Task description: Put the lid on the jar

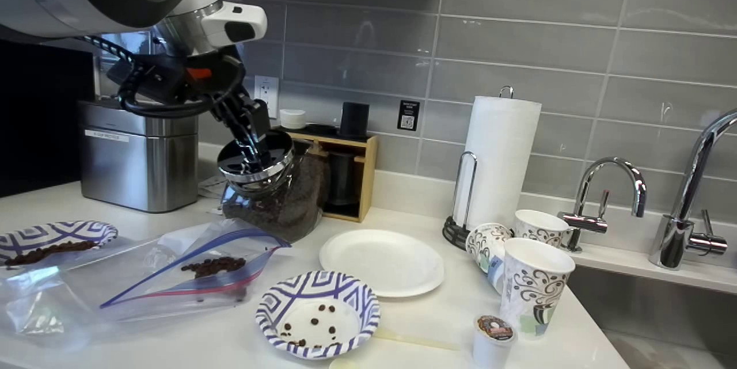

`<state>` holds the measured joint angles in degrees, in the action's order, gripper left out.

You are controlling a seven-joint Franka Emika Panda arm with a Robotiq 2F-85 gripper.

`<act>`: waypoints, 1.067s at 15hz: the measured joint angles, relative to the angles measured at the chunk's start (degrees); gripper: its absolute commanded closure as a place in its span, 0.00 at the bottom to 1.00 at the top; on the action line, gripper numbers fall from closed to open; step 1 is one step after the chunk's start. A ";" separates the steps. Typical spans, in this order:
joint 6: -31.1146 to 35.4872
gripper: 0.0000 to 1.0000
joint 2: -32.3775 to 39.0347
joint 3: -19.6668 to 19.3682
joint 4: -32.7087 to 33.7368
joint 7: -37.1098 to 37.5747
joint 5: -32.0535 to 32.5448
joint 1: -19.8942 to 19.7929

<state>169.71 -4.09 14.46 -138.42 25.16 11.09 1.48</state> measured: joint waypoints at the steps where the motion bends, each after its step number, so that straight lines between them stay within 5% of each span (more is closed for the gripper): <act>1: 0.00 0.79 0.29 0.05 0.26 0.04 0.07 0.01; 16: 0.04 0.79 4.00 0.47 2.56 0.38 1.34 0.16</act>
<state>169.75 -0.08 14.93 -135.86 25.54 12.43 1.64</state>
